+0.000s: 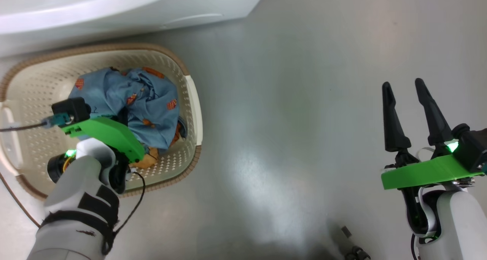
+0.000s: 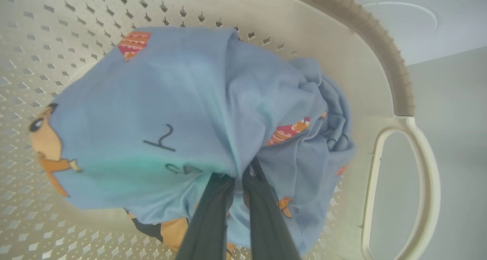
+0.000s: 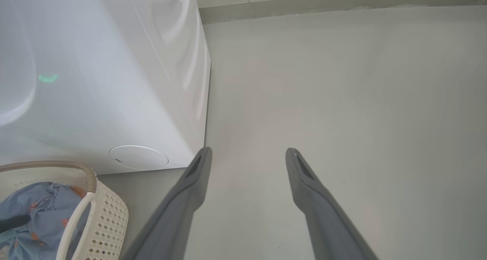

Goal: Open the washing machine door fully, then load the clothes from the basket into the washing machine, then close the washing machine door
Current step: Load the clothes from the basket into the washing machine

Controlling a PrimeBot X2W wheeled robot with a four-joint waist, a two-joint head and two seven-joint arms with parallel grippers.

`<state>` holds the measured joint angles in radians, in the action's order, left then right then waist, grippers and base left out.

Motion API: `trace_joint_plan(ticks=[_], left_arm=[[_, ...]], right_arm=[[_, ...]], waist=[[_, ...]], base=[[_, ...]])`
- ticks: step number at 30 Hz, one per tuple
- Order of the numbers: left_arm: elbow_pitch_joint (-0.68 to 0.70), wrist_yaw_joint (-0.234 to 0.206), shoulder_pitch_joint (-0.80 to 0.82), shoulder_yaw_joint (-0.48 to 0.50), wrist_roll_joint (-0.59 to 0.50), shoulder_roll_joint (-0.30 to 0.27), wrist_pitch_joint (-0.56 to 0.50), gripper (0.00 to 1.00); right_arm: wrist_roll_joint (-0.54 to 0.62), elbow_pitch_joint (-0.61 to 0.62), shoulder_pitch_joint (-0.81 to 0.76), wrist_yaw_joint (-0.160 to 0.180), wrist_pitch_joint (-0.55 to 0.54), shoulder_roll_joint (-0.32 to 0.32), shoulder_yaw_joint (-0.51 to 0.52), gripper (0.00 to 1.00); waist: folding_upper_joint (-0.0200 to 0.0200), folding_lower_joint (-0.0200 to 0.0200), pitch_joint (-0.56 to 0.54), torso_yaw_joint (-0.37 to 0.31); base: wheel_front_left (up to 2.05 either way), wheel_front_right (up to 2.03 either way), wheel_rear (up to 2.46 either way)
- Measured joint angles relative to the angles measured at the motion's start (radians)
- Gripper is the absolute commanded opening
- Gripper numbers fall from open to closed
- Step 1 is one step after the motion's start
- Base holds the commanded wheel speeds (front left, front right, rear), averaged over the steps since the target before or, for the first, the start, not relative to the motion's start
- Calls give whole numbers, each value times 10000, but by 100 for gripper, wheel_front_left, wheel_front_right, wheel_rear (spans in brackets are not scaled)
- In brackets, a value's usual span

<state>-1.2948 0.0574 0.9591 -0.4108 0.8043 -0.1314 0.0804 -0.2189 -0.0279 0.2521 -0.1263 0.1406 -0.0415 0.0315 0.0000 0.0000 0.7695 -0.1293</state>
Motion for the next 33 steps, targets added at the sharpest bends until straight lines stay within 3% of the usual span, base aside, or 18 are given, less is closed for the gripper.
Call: trace_joint_plan(ticks=[9,17,26,33], left_arm=[[42,332,-673,-111,-150,242,1461,0],[1348,462,-1961,194,-408,107,1674,0],[4314,-184,-4397,1083,-1762,-138,1676,0],[5555,-621,-6083,1381,-2569,-150,1676,0]], right_arm=[[35,29,-456,0,-180,-4,127,100],[167,-23,-1051,0,-435,-4,349,100],[443,-138,-1890,0,-704,-19,491,100],[441,-215,-2576,0,-949,-40,428,100]], waist=[[0,0,-1018,279],[0,-1,-2239,506],[0,-2,-3767,791],[0,-1,-5038,944]], base=[[0,0,0],[0,0,0],[0,0,0],[0,0,0]])
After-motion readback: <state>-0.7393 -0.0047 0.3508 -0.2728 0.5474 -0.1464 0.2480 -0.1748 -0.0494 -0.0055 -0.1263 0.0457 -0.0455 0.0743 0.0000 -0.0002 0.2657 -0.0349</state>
